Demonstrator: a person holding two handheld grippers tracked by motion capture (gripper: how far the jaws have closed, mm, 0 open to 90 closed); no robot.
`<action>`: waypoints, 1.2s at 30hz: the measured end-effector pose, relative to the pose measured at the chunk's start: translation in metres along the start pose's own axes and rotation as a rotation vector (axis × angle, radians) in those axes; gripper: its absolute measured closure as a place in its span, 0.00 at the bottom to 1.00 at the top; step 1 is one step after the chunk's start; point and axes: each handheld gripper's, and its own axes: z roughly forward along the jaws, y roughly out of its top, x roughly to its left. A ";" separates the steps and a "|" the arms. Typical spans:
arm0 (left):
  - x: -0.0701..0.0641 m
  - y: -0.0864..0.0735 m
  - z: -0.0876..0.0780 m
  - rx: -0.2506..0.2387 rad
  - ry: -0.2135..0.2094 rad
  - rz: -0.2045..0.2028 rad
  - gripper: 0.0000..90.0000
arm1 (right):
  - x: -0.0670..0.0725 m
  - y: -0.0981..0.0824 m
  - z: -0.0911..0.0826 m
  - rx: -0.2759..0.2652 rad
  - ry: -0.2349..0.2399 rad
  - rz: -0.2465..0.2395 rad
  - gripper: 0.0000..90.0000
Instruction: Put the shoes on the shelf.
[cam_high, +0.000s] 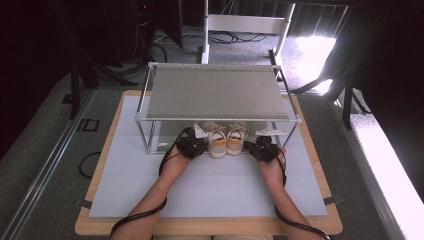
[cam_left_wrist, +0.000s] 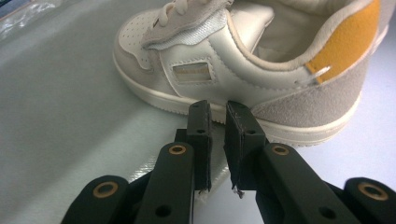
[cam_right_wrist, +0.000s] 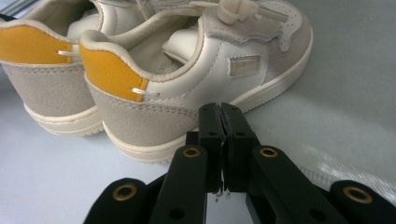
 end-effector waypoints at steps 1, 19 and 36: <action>0.002 0.001 0.001 -0.001 0.013 0.007 0.89 | -0.002 0.001 0.003 -0.006 0.006 0.023 0.98; 0.008 0.004 0.017 -0.004 0.073 -0.217 0.85 | -0.013 0.010 0.024 -0.038 -0.030 0.090 0.87; -0.007 -0.004 -0.028 -0.086 -0.058 -0.076 0.72 | -0.004 -0.012 -0.008 -0.079 0.004 0.021 0.73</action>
